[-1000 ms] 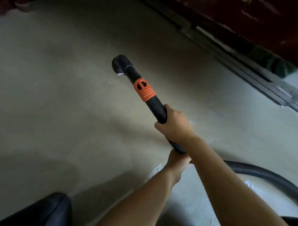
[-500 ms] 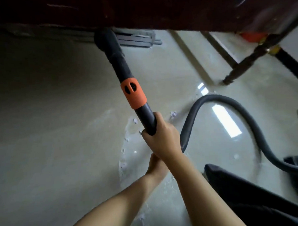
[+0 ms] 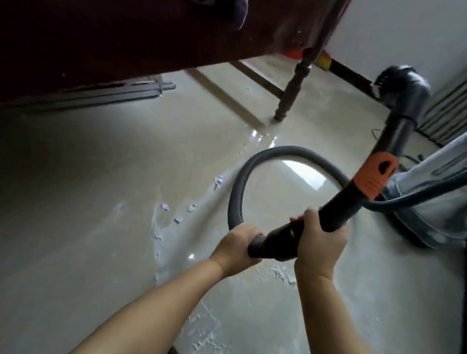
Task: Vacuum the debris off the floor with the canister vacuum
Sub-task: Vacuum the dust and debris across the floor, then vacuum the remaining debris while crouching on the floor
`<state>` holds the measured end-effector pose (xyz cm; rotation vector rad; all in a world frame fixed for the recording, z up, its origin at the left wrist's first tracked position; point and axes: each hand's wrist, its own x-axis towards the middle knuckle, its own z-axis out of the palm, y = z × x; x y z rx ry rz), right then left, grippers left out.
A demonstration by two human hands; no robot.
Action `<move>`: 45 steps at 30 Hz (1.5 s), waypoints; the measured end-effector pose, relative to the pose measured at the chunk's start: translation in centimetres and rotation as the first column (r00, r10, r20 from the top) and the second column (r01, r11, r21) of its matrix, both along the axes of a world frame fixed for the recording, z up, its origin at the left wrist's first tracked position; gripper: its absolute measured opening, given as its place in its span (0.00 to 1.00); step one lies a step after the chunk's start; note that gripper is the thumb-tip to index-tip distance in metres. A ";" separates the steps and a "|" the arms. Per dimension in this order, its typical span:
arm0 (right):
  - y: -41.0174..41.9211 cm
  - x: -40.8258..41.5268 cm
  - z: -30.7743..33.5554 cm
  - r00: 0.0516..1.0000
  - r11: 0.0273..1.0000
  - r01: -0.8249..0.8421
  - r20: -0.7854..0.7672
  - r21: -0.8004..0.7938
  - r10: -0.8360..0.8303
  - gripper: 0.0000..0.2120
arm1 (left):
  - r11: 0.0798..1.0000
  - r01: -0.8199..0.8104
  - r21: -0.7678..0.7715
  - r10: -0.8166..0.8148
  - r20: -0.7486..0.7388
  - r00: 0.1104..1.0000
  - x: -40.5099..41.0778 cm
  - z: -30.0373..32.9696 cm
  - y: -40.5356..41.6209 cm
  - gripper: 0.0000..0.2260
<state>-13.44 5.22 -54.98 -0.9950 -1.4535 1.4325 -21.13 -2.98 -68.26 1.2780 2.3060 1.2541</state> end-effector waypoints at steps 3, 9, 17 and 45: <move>3.4 1.3 -2.2 0.980 0.968 0.178 -0.056 -0.178 -0.190 0.07 | 0.998 0.047 0.042 -0.028 -0.368 0.929 -1.4 -1.2 1.6 0.06; 8.0 3.0 -9.4 0.917 0.700 0.380 0.146 -0.605 -0.371 0.06 | 0.777 0.330 -0.536 -0.541 -0.301 0.785 -1.8 -1.0 2.3 0.13; 6.5 -3.5 -10.3 0.994 0.533 0.111 0.105 -0.839 -0.041 0.04 | 0.411 0.276 -0.869 -0.519 0.026 0.854 -7.1 6.4 -2.0 0.23; -3.9 -17.6 -17.3 0.786 0.825 -0.194 0.420 -0.530 0.454 0.10 | 0.611 0.549 -0.571 -0.543 0.203 0.815 -13.9 -8.6 -13.4 0.30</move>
